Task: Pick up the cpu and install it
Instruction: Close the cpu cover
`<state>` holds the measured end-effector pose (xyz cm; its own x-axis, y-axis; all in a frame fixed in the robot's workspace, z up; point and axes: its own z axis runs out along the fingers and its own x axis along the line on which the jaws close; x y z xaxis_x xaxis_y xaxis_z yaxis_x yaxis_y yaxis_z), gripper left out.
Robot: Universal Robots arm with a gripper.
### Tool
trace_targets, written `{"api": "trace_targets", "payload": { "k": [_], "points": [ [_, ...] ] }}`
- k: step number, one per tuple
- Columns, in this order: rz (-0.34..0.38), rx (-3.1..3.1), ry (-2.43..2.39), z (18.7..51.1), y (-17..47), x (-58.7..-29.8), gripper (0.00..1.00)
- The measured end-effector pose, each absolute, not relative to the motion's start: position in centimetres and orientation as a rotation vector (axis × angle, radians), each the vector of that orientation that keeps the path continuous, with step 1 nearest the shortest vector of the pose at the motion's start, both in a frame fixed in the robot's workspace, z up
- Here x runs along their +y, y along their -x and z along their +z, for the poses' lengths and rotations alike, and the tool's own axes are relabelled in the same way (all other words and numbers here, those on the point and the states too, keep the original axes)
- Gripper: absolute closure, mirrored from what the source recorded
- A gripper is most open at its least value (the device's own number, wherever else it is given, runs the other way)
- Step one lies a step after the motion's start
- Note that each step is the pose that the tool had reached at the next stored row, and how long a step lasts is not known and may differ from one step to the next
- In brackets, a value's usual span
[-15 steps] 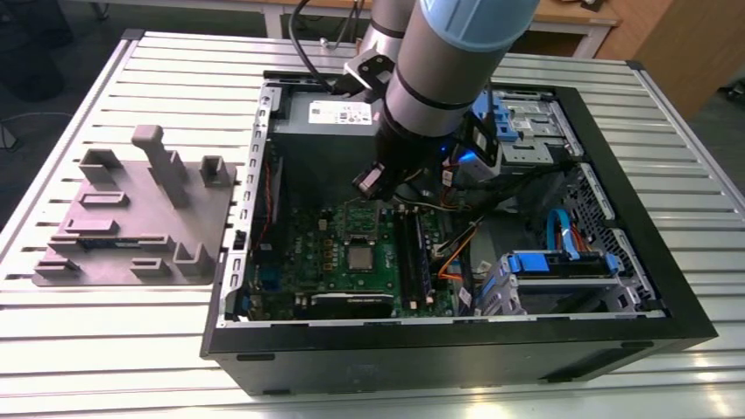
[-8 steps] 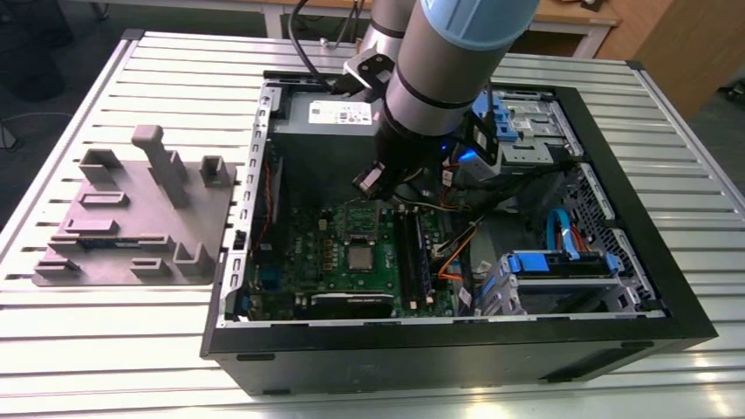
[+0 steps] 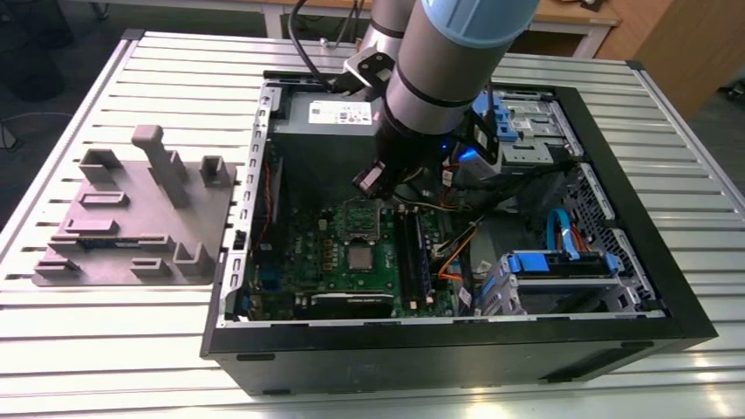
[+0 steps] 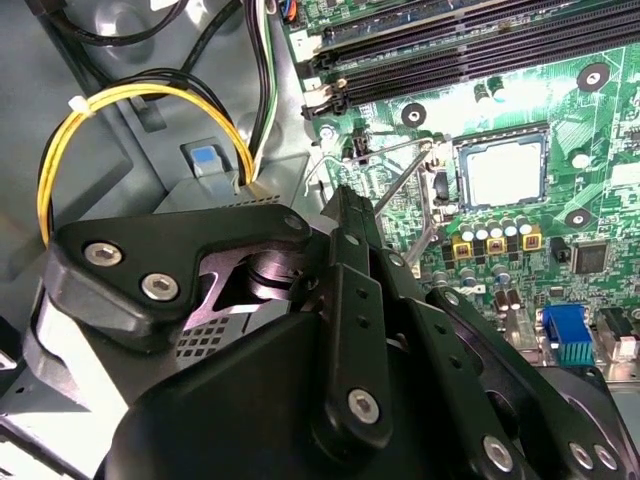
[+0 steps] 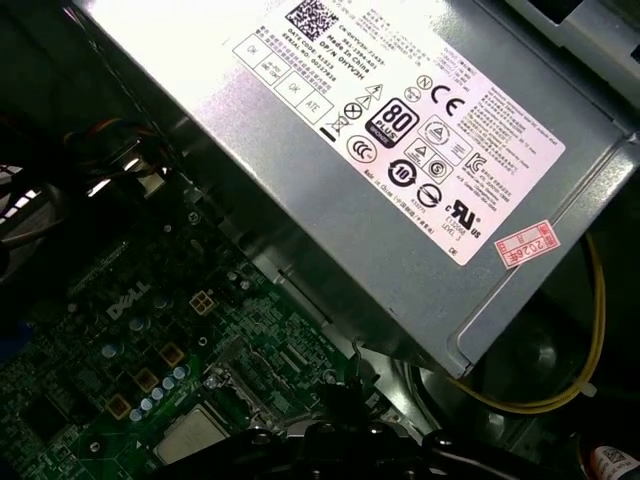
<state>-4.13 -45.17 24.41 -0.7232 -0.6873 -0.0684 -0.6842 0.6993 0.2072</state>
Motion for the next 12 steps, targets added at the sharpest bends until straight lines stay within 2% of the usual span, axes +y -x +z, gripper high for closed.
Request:
{"api": "trace_targets", "payload": {
  "k": [12],
  "points": [
    [-0.342,-2.877,-1.175,24.43,4.14,-45.92,0.9]
  ]
}}
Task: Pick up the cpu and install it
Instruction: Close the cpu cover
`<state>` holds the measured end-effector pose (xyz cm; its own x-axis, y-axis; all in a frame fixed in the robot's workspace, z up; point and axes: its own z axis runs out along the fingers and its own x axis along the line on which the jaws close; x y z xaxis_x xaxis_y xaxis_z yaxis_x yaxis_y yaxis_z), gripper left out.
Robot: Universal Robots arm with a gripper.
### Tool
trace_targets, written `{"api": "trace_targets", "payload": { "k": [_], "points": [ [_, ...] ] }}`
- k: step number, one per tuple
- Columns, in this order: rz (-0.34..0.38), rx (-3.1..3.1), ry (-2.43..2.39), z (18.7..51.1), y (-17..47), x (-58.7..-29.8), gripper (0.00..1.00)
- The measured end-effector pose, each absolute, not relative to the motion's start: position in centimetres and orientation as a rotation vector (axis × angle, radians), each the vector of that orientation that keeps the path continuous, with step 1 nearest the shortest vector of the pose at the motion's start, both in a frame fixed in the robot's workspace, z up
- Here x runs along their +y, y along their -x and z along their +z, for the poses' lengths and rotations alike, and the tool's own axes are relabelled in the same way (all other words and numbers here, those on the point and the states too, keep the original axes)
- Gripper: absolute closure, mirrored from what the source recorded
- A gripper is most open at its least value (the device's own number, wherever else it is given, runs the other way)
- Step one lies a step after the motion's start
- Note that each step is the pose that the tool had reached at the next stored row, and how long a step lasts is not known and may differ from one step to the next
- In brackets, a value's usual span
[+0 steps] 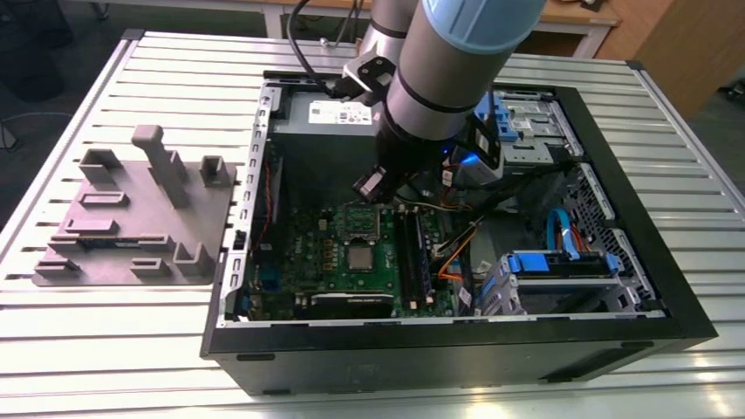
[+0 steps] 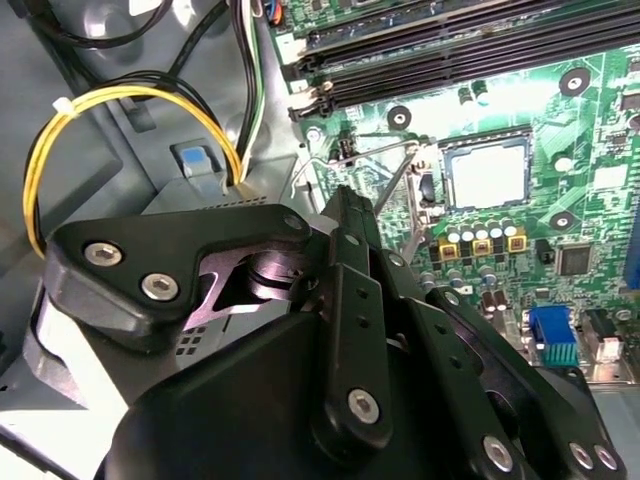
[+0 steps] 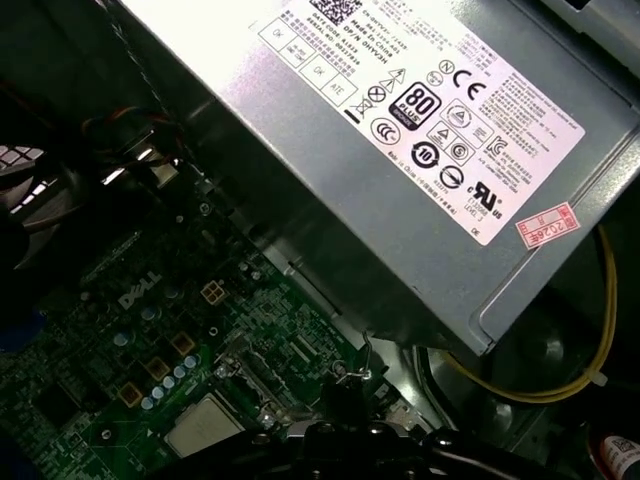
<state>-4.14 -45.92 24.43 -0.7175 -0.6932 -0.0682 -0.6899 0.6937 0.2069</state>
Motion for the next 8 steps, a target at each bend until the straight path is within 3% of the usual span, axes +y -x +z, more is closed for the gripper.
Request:
{"api": "trace_targets", "payload": {
  "k": [8],
  "points": [
    [-0.342,-2.876,-1.177,24.42,4.13,-46.46,0.9]
  ]
}}
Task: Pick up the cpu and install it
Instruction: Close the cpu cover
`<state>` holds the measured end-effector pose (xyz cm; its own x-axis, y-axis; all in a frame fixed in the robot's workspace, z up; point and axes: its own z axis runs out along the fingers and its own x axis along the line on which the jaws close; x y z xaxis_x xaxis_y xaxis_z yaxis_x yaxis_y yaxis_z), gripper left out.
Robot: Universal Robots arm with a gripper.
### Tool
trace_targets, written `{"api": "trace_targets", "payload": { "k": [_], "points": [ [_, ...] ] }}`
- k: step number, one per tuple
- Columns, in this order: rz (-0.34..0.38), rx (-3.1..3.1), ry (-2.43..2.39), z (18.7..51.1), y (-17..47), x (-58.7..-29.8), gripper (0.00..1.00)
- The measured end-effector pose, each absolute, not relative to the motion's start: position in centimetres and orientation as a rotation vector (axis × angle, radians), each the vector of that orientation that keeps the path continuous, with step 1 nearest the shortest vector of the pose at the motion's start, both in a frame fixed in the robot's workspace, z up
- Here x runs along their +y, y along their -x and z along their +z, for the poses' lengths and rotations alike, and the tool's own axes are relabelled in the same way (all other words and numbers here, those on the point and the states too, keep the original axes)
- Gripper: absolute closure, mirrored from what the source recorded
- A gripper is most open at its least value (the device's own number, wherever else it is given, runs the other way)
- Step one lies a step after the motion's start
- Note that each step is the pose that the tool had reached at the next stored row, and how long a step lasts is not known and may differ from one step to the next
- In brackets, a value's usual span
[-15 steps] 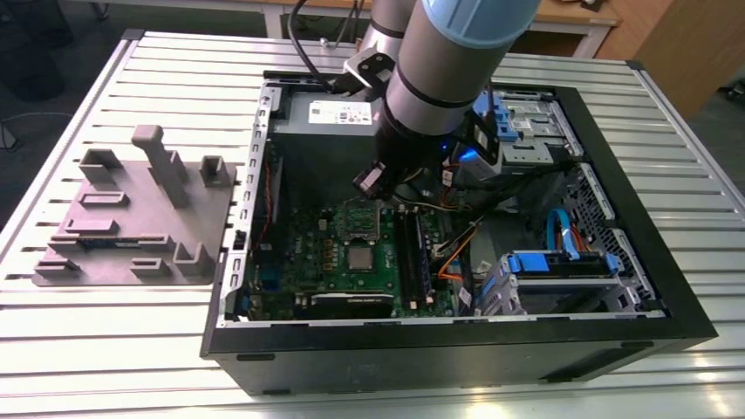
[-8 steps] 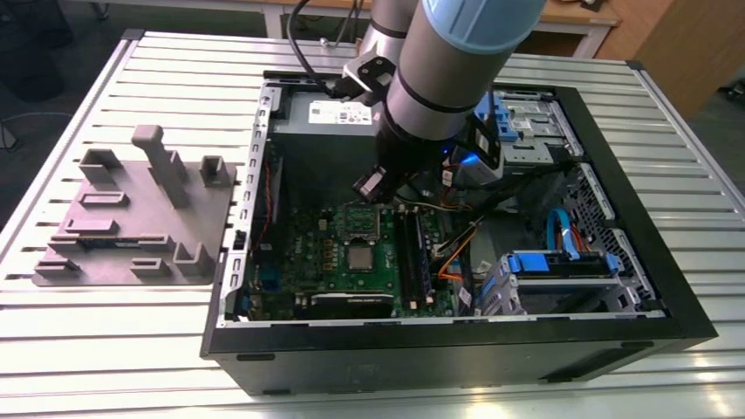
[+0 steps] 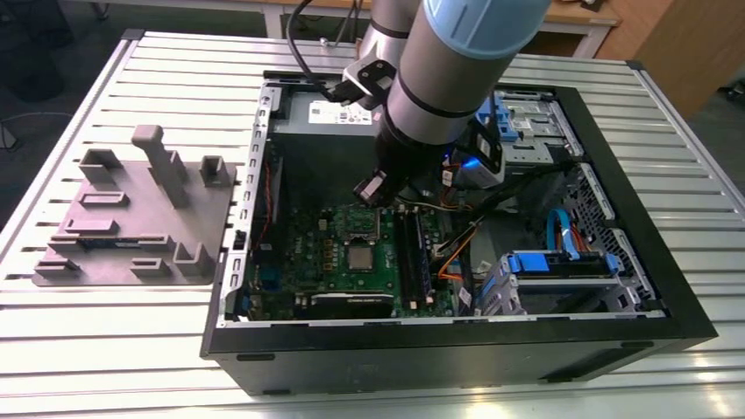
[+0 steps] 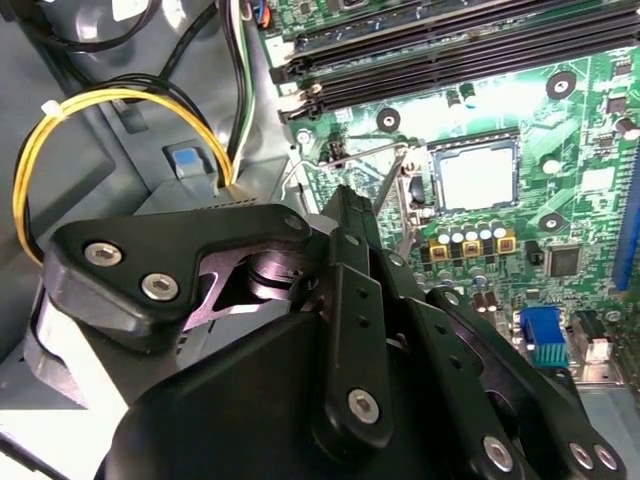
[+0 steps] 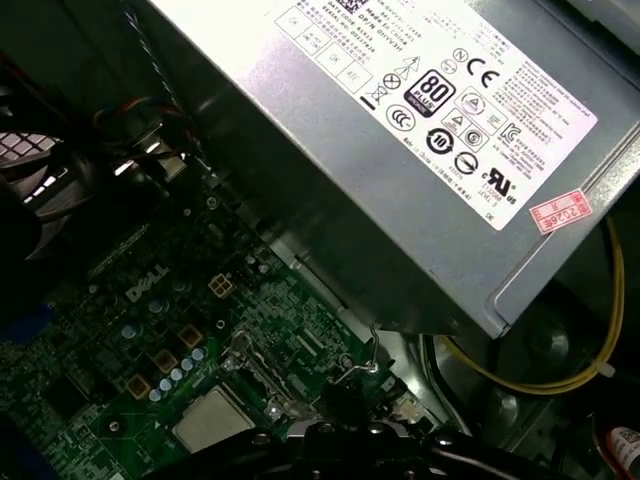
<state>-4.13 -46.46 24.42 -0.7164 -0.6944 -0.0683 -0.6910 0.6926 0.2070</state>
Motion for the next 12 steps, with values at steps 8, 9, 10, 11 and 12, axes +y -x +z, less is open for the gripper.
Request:
{"api": "trace_targets", "payload": {
  "k": [8,9,10,11,12],
  "points": [
    [-0.341,-2.874,-1.181,24.42,4.14,-47.01,0.9],
    [-0.341,-2.874,-1.182,24.42,4.14,-47.05,0.9],
    [-0.341,-2.873,-1.183,24.41,4.14,-47.1,0.9],
    [-0.341,-2.873,-1.184,24.41,4.14,-47.16,0.9],
    [-0.341,-2.872,-1.185,24.41,4.13,-47.23,0.9]
  ]
}}
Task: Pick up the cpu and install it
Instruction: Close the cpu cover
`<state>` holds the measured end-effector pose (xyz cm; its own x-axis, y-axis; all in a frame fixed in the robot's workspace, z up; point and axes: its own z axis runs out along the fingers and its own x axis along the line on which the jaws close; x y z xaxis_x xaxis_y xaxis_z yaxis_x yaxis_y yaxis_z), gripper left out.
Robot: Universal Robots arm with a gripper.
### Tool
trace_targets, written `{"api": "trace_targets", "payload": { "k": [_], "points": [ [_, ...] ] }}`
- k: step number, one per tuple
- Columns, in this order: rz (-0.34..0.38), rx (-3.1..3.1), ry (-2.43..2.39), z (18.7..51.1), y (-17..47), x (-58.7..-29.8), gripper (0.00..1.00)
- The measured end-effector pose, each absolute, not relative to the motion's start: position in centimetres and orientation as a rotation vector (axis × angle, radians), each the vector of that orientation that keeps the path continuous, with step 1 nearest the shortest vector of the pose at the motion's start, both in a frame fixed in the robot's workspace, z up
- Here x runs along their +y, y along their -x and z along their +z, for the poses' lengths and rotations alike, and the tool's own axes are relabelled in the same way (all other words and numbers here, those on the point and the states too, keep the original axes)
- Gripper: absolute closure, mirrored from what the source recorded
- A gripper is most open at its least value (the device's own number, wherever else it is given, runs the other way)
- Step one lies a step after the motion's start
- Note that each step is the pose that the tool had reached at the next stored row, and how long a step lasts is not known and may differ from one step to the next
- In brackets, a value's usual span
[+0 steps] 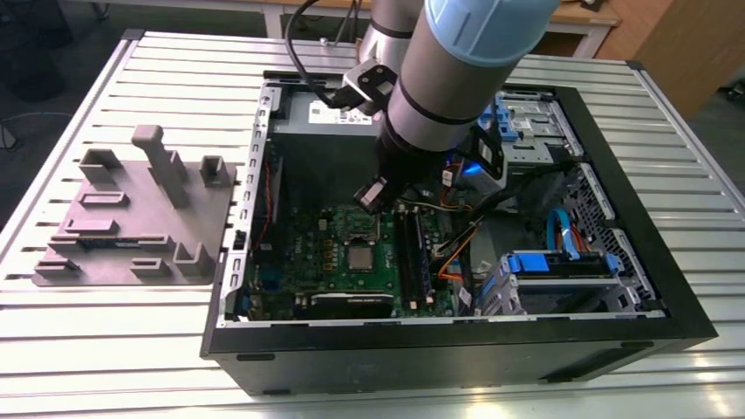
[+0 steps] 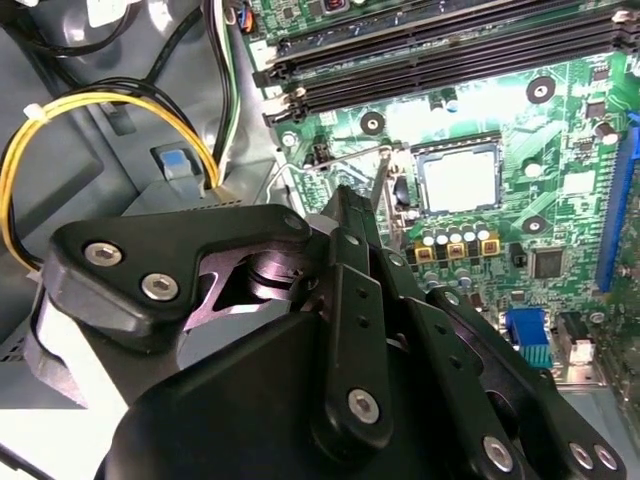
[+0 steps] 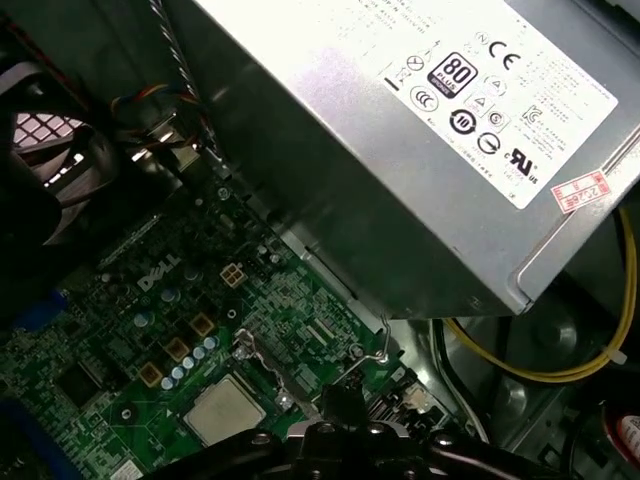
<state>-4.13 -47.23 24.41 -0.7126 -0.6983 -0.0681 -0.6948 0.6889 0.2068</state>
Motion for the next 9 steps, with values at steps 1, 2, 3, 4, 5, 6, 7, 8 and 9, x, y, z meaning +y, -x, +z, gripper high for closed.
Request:
{"api": "trace_targets", "payload": {
  "k": [1,2,3,4,5,6,7,8,9],
  "points": [
    [-0.341,-2.872,-1.186,24.4,4.14,-47.3,0.9],
    [-0.341,-2.871,-1.187,24.4,4.14,-47.36,0.9],
    [-0.341,-2.871,-1.188,24.4,4.14,-47.41,0.9],
    [-0.341,-2.87,-1.189,24.39,4.15,-47.47,0.9],
    [-0.341,-2.87,-1.19,24.38,4.16,-47.52,0.9],
    [-0.341,-2.869,-1.191,24.38,4.16,-47.58,0.9],
    [-0.341,-2.869,-1.192,24.36,4.17,-47.64,0.9],
    [-0.341,-2.868,-1.193,24.36,4.2,-47.68,0.9],
    [-0.341,-2.868,-1.193,24.34,4.21,-47.73,0.9]
  ]
}}
